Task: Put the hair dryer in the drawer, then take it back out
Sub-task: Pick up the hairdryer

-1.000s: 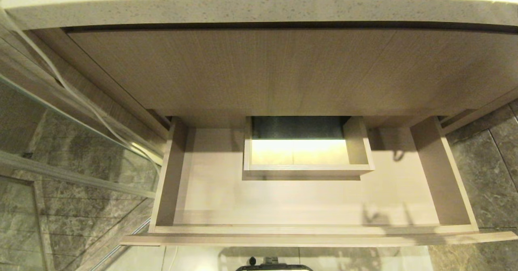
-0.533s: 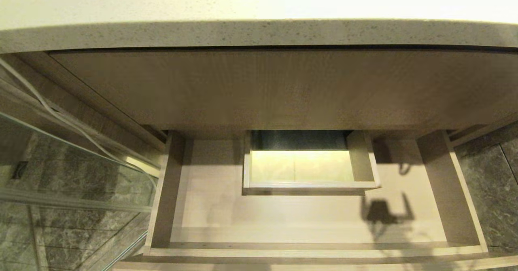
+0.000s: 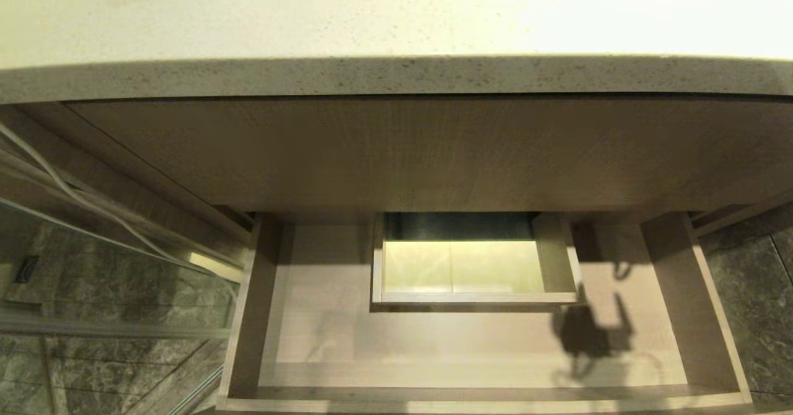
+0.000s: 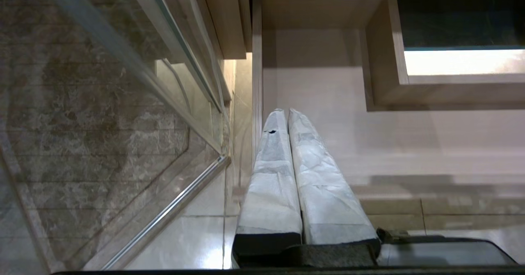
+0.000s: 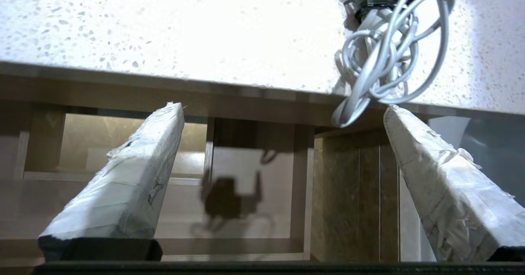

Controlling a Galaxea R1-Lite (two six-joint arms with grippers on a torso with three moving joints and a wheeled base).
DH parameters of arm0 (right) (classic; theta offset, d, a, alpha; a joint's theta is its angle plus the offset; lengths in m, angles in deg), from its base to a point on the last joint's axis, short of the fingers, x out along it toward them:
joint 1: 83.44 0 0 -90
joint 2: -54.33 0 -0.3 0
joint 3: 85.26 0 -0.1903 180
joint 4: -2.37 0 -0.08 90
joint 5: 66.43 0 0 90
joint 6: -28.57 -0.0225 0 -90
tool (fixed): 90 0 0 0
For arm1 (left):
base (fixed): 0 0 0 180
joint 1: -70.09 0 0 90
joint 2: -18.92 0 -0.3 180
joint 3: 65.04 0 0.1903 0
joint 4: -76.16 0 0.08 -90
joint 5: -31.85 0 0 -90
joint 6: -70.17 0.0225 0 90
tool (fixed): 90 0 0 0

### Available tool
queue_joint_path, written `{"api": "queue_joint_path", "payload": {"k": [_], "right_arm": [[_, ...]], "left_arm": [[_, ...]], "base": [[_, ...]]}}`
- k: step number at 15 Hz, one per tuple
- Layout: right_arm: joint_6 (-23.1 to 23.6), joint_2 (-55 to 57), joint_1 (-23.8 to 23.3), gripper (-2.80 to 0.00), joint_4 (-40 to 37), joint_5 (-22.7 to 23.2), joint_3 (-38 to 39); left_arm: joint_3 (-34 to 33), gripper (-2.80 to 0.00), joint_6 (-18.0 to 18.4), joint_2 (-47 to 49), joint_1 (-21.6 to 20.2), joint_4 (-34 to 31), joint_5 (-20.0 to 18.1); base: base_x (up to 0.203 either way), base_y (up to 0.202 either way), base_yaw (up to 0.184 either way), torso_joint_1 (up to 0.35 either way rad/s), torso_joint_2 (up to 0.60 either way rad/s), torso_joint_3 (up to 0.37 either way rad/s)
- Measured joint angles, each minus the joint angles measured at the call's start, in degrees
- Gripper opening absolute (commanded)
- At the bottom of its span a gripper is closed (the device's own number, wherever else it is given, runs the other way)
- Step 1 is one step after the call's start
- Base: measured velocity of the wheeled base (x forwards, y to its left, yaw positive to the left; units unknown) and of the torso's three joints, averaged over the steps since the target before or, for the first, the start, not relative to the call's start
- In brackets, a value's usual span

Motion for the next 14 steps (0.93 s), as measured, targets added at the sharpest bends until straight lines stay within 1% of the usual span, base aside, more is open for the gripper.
{"api": "queue_joint_path", "payload": {"k": [4, 6, 12, 14], "right_arm": [[0.2, 0.0, 0.0, 0.00, 0.4, -0.1, 1.3], [0.2, 0.0, 0.0, 0.00, 0.5, -0.2, 2.3], [0.1, 1.0, 0.0, 0.00, 0.8, -0.1, 3.6], [0.1, 2.0, 0.0, 0.00, 2.2, -0.2, 3.5]], "left_arm": [[0.0, -2.80, 0.0, 0.0, 0.0, 0.0, 0.0], [0.0, -2.80, 0.0, 0.0, 0.0, 0.0, 0.0], [0.0, -2.80, 0.0, 0.0, 0.0, 0.0, 0.0], [0.0, -2.80, 0.0, 0.0, 0.0, 0.0, 0.0]], "base": [[0.000, 0.000, 0.000, 0.411, -0.14, 0.268], [0.000, 0.000, 0.000, 0.240, -0.08, 0.143], [0.000, 0.000, 0.000, 0.028, -0.01, 0.021], [0.000, 0.000, 0.000, 0.000, 0.00, 0.000]]}}
